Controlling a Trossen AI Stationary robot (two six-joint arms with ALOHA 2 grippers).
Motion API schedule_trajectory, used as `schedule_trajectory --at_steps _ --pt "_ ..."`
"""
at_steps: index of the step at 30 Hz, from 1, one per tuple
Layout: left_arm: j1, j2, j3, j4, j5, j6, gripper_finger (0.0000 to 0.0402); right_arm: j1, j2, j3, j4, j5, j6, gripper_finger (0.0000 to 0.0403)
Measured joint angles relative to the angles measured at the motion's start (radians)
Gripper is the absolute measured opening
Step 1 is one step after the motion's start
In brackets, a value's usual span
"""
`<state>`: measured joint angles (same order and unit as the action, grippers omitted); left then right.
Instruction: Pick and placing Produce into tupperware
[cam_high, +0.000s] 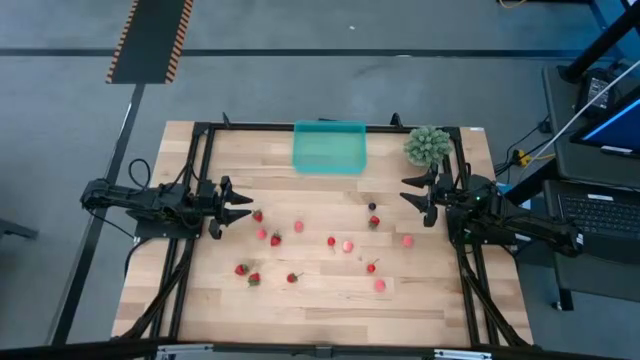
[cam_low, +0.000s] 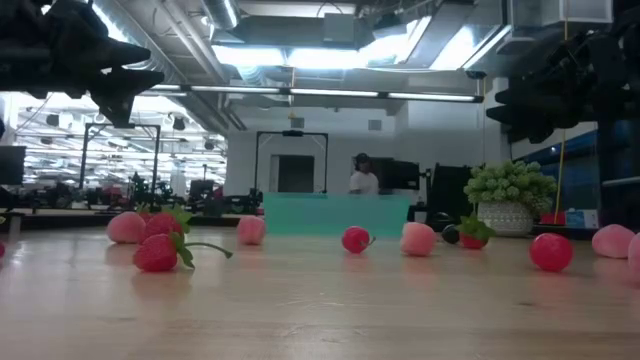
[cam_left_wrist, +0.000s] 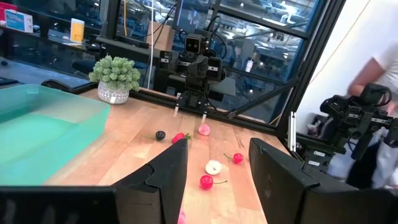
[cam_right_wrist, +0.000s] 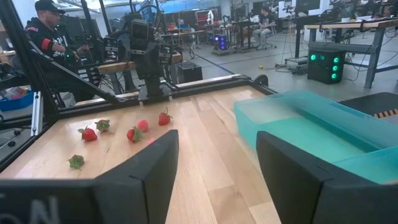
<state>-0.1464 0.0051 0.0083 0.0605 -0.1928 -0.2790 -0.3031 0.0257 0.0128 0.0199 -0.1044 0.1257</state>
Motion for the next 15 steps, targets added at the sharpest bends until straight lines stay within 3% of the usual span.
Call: schedule_trajectory --at_steps 15 --pt "0.000 0.000 0.000 0.000 0.000 0.000 0.0165 0.000 0.000 0.000 0.006 0.000 0.019 0.0218"
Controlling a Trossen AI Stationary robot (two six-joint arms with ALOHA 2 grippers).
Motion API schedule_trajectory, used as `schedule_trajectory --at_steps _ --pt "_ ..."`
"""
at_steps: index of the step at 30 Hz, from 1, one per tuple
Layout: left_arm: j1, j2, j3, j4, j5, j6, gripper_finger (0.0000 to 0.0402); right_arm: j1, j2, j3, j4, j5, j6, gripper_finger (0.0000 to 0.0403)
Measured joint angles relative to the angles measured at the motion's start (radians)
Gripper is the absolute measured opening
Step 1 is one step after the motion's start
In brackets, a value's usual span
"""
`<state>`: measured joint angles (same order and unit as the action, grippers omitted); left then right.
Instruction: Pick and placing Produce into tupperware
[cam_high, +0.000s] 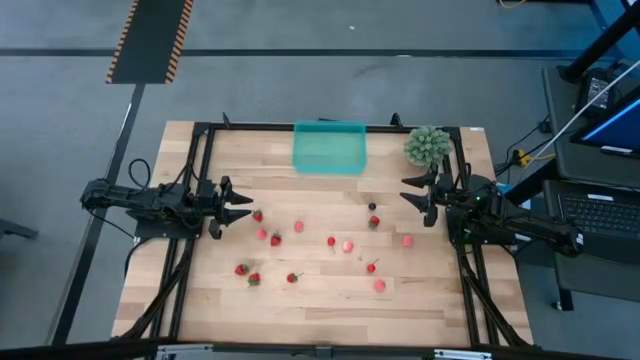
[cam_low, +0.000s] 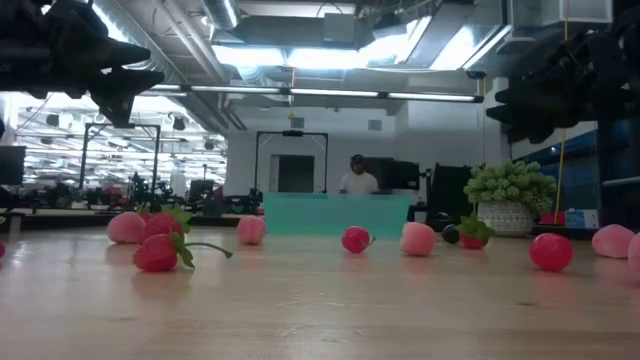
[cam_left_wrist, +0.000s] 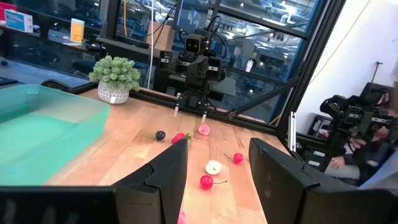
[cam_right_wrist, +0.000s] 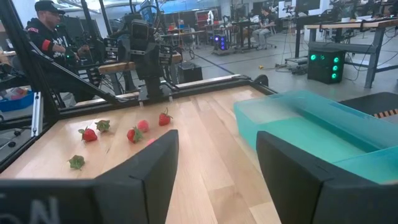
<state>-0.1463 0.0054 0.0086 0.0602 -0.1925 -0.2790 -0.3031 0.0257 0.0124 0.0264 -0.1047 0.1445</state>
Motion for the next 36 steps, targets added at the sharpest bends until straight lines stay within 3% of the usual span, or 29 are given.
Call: schedule_trajectory --at_steps 11,16,22,24,29,36 --pt "0.000 0.000 0.000 0.000 0.000 0.000 0.0165 0.000 0.000 0.000 0.012 0.000 0.081 0.0218" --pt "0.000 0.000 0.000 0.000 0.000 0.000 0.0165 0.000 0.000 0.000 0.020 0.000 -0.040 0.0218" --pt "0.000 0.000 0.000 0.001 -0.005 0.000 0.0165 0.000 0.000 0.000 0.076 -0.005 0.024 0.0218" --pt "0.000 0.000 0.000 0.006 -0.013 0.000 0.0165 0.000 0.000 0.000 0.085 -0.034 0.122 0.0218" --pt "0.000 0.000 0.000 0.001 -0.038 0.000 0.0165 0.001 -0.001 0.000 0.188 -0.278 0.194 0.0218" --pt "0.000 0.000 0.000 0.001 -0.030 0.000 0.0165 0.004 -0.001 0.000 0.280 -0.287 0.217 0.0218"
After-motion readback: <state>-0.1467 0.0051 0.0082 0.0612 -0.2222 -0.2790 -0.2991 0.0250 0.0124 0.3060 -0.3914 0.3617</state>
